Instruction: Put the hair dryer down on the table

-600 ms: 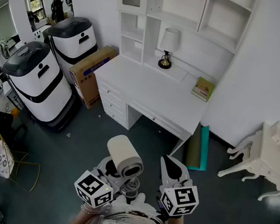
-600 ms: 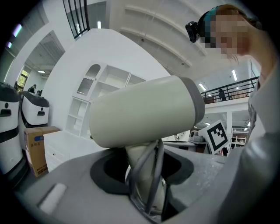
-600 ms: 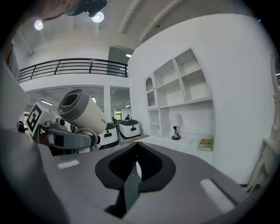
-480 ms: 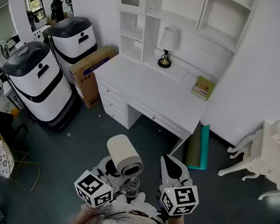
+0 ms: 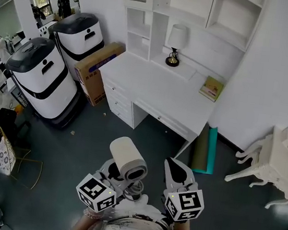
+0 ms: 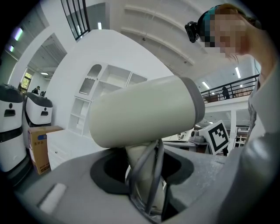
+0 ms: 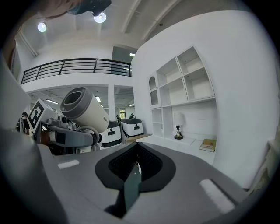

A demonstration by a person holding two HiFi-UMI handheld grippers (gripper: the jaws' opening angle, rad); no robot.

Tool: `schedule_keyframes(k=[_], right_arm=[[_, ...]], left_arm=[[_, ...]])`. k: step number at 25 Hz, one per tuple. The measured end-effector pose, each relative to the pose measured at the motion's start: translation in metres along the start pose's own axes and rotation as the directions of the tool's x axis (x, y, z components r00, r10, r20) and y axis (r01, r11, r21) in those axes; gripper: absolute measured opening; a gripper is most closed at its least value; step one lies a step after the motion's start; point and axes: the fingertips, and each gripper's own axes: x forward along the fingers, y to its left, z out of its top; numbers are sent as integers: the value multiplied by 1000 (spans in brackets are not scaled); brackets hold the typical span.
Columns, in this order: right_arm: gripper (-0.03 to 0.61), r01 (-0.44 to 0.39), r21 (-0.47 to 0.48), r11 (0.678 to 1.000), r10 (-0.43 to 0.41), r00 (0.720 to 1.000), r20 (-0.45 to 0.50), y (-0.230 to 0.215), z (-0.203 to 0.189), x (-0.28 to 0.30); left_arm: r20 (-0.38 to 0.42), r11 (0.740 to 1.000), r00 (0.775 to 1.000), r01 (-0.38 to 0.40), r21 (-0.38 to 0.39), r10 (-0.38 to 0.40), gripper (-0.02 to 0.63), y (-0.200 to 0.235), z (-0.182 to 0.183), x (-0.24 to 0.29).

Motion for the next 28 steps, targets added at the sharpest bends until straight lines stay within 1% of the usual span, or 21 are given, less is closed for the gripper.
schedule_keyframes(k=[3, 7, 11, 14, 23, 28], right_arm=[[28, -30, -6, 1000, 30, 1000, -3, 5, -1, 3], [28, -37, -23, 999, 37, 999, -10, 3, 1, 6], [28, -57, -4, 998, 57, 998, -18, 5, -4, 12], [28, -55, 4, 998, 55, 998, -18, 4, -3, 20], [28, -53, -9, 999, 53, 998, -23, 1, 9, 55], [28, -50, -18, 999, 49, 998, -29, 1, 16, 80]], left_arm=[[-6, 1000, 1000, -9, 6, 9, 183, -1, -1, 0], [1, 1000, 1000, -13, -14, 13, 183, 1, 0, 4], [1, 1000, 1000, -12, -23, 12, 183, 6, -2, 7], [-2, 1000, 1000, -5, -23, 5, 183, 13, -1, 12], [-7, 999, 1000, 20, -36, -20, 183, 42, 7, 27], [-15, 999, 1000, 25, -37, -26, 183, 66, 13, 35]])
